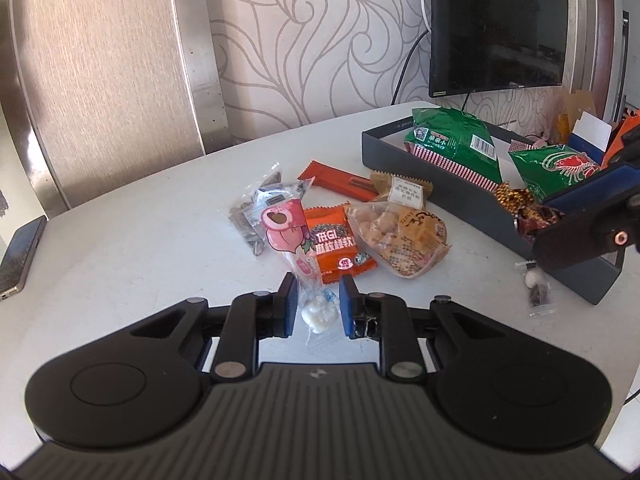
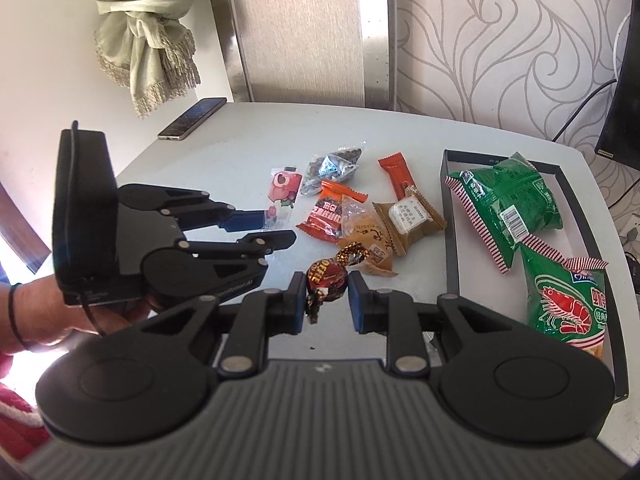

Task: Organize snacks
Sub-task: 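Carry chocolate toward black box with right tool while left tool lifts pink lollipop packet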

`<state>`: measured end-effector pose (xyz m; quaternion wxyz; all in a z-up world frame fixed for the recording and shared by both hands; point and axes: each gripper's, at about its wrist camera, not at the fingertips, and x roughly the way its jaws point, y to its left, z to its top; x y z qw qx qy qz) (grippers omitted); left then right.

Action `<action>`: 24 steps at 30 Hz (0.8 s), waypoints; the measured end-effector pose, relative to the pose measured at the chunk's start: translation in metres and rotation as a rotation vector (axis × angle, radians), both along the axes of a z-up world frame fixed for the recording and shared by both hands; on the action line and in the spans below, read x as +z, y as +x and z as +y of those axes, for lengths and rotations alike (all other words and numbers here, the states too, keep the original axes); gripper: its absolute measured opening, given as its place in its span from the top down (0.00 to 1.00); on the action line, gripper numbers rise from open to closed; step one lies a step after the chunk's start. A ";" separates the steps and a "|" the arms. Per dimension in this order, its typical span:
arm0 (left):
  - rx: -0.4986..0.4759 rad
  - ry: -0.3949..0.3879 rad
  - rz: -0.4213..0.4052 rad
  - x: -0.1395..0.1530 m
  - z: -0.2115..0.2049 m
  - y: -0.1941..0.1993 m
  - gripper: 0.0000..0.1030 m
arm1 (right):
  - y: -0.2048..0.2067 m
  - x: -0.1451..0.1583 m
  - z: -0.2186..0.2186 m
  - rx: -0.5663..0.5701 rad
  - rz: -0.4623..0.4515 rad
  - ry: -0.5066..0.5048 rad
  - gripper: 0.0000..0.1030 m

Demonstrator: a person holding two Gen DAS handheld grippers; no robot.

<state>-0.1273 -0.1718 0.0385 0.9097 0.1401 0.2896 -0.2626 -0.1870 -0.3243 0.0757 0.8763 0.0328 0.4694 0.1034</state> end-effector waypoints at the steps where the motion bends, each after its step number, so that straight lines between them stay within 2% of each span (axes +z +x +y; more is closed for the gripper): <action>1: 0.000 0.001 -0.003 0.001 0.000 0.001 0.76 | 0.000 0.001 0.000 0.000 -0.004 -0.002 0.75; 24: -0.045 0.008 -0.064 0.028 -0.028 0.004 0.76 | -0.007 0.023 -0.013 -0.035 -0.077 -0.019 0.75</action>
